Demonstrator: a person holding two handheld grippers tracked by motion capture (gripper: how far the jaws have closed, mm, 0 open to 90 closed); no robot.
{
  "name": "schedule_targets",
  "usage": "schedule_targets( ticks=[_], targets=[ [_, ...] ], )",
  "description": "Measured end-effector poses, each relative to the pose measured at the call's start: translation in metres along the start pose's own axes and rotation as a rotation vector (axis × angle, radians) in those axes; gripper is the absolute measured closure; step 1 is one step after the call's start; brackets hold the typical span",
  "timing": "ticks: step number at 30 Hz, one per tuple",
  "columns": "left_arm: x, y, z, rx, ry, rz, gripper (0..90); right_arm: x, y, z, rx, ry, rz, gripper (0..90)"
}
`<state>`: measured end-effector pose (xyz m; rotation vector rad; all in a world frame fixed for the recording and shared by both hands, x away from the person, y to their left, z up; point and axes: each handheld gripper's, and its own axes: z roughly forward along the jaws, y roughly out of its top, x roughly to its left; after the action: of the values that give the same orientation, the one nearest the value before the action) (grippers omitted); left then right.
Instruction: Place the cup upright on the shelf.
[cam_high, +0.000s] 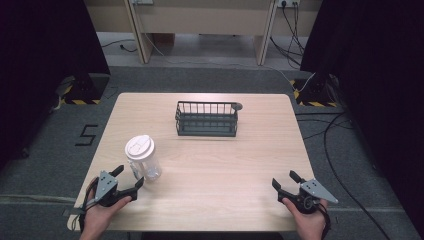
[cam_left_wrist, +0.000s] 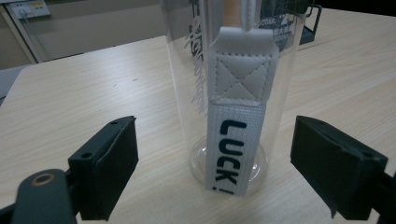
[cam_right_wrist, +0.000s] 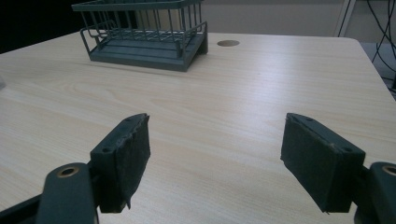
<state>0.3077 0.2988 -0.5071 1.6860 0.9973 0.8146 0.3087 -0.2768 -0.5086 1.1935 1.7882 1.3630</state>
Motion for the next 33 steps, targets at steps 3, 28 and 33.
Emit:
schedule_targets(
  ticks=[3, 28, 33],
  targets=[
    [-0.001, 0.001, 0.003, -0.002, -0.009, 0.007, 14.4, 0.0, 0.0, 0.0, 0.0, 0.0, 0.0, 24.6],
    [-0.004, 0.013, 0.042, -0.036, -0.047, 0.053, 13.8, 0.0, -0.001, 0.001, 0.013, 0.005, 0.001, 24.7],
    [-0.005, 0.015, 0.046, -0.056, -0.043, 0.048, 13.4, 0.0, -0.001, 0.001, 0.016, 0.004, 0.001, 24.8]
  ],
)
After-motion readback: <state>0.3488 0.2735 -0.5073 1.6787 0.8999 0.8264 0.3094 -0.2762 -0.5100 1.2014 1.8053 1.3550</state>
